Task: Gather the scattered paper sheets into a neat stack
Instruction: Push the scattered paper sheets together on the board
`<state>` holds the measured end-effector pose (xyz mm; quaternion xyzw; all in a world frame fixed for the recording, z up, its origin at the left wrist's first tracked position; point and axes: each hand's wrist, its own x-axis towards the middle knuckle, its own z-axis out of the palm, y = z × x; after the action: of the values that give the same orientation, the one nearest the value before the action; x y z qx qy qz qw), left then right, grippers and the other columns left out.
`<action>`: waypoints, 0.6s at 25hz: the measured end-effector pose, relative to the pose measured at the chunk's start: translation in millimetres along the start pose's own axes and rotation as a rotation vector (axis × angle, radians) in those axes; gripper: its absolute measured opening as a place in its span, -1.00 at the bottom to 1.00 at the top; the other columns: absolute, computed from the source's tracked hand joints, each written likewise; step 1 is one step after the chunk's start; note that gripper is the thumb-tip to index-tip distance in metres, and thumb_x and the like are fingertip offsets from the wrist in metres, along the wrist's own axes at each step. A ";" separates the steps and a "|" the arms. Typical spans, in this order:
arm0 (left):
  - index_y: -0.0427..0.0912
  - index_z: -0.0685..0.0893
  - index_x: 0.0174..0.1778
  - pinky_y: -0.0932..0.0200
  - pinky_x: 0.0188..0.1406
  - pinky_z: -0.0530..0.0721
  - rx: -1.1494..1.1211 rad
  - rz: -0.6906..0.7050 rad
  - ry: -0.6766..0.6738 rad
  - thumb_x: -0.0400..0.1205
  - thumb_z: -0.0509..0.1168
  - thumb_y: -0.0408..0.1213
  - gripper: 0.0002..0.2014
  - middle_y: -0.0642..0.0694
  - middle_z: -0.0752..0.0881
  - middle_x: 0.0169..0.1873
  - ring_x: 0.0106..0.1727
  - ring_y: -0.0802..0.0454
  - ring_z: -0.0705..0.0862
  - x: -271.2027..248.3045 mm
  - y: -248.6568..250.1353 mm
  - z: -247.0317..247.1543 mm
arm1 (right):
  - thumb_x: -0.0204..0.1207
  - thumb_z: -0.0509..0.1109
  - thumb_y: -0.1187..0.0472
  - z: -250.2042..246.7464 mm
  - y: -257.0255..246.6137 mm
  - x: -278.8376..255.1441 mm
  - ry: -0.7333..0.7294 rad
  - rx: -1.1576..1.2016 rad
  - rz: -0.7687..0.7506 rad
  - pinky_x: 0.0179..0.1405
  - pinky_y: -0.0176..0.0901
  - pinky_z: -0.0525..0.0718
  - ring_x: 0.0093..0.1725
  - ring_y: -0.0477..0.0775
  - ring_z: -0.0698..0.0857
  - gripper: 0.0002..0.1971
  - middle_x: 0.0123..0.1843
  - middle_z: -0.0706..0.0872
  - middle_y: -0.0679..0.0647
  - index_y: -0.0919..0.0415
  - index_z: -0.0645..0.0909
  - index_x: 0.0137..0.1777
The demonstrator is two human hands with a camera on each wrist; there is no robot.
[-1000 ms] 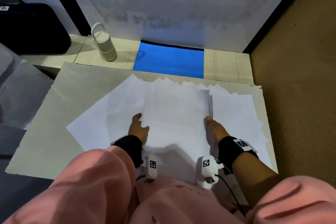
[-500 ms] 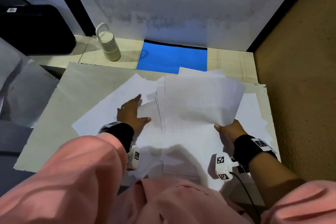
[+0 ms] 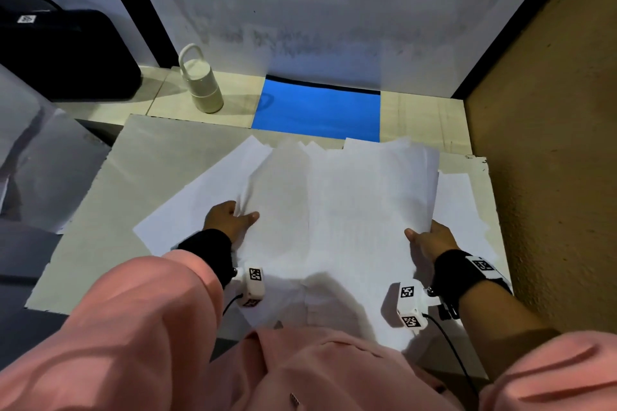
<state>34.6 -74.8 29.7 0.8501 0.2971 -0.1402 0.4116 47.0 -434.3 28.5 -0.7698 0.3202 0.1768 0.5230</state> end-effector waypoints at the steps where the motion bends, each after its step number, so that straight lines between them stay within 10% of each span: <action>1: -0.24 0.45 -0.51 0.09 -0.42 0.33 0.021 -0.008 -0.053 0.42 0.51 -0.24 -0.64 -0.16 0.45 -0.50 -0.42 -0.15 0.47 -1.7 -2.9 0.0 | 0.56 0.32 0.37 0.7 1.3 -2.4 -0.014 0.026 0.001 0.00 -0.05 0.50 -0.04 0.22 0.60 -0.79 -0.02 0.65 0.24 0.31 0.56 0.17; 5: -0.25 0.63 0.25 0.03 0.21 0.59 0.049 0.027 -0.191 0.33 0.55 -0.30 -0.46 -0.22 0.72 0.15 0.22 -0.23 0.67 -11.9 1.8 15.5 | 0.61 0.27 0.34 2.6 -5.3 -11.6 -0.132 0.145 0.054 0.03 -0.01 0.69 -0.02 0.28 0.67 -0.79 0.04 0.69 0.26 0.24 0.51 0.22; 8: -0.26 0.68 0.17 0.11 0.03 0.58 -0.080 -0.032 -0.189 0.23 0.54 -0.25 -0.45 -0.22 0.73 0.02 0.15 -0.22 0.71 -13.8 12.0 19.0 | 0.64 0.22 0.34 -0.9 -13.1 -15.0 -0.183 0.230 0.063 -0.44 -0.30 0.71 -0.20 0.15 0.67 -0.81 -0.13 0.69 0.18 0.22 0.50 0.21; 11: -0.36 0.66 0.16 0.13 -0.03 0.56 0.044 -0.073 -0.271 0.33 0.56 -0.27 -0.50 -0.21 0.72 -0.03 0.01 -0.17 0.69 -15.8 10.2 20.2 | 0.57 0.32 0.35 -1.3 -6.8 -11.0 -0.182 0.238 0.064 0.07 0.17 0.70 0.01 0.27 0.73 -0.66 0.11 0.74 0.25 0.28 0.53 0.34; 15: -0.44 0.64 0.16 0.01 0.08 0.67 0.203 -0.057 -0.141 0.40 0.52 -0.20 -0.50 -0.36 0.74 0.07 0.09 -0.29 0.71 -13.5 14.6 10.3 | 0.54 0.34 0.41 -0.7 3.4 -4.0 -0.036 0.008 -0.005 0.18 -0.09 0.54 0.16 0.23 0.65 -0.62 0.29 0.66 0.28 0.41 0.52 0.36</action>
<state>33.2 -95.2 38.8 0.8666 0.2758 -0.2407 0.3390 41.8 -434.5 28.8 -0.7653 0.3095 0.1881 0.5321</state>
